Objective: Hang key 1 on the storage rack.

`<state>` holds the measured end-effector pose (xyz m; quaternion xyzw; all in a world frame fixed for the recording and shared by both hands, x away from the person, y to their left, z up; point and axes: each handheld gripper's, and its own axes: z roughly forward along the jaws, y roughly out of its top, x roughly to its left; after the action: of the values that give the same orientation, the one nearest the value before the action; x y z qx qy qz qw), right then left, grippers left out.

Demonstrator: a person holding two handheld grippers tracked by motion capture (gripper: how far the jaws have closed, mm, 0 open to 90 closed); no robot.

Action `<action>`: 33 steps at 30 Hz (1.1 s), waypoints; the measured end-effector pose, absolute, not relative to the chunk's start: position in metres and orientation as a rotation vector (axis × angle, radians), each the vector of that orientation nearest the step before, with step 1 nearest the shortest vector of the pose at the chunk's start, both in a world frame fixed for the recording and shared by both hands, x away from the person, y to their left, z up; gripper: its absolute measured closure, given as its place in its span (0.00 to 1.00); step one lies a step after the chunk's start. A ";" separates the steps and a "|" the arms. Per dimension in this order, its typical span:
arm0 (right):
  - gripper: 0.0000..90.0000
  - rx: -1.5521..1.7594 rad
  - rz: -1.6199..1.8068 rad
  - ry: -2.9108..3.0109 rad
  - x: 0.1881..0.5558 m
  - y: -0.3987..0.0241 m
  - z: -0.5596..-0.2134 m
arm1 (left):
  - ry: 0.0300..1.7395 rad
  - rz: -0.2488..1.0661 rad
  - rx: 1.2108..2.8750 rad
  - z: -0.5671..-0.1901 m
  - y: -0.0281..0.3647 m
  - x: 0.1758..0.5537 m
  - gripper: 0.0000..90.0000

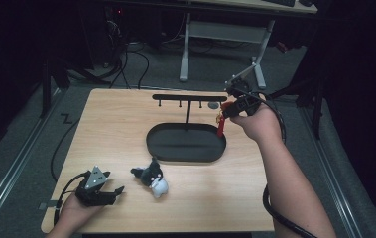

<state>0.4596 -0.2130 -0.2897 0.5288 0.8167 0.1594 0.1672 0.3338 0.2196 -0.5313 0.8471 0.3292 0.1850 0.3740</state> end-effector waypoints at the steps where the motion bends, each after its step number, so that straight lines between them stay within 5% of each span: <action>1: 0.63 1.502 0.457 2.324 0.461 -0.212 -0.290 | 0.843 0.474 2.170 -0.531 0.220 0.334 0.27; 14: 0.63 1.535 0.478 2.280 0.482 -0.210 -0.289 | 0.854 0.473 2.164 -0.531 0.224 0.333 0.27; 33: 0.63 1.655 0.437 2.228 0.483 -0.245 -0.330 | 0.852 0.469 2.175 -0.533 0.221 0.334 0.27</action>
<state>0.4834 -0.2448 -0.3296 0.5811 0.7820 0.1535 0.1652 0.3340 0.2212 -0.5327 0.8479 0.3321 0.1829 0.3705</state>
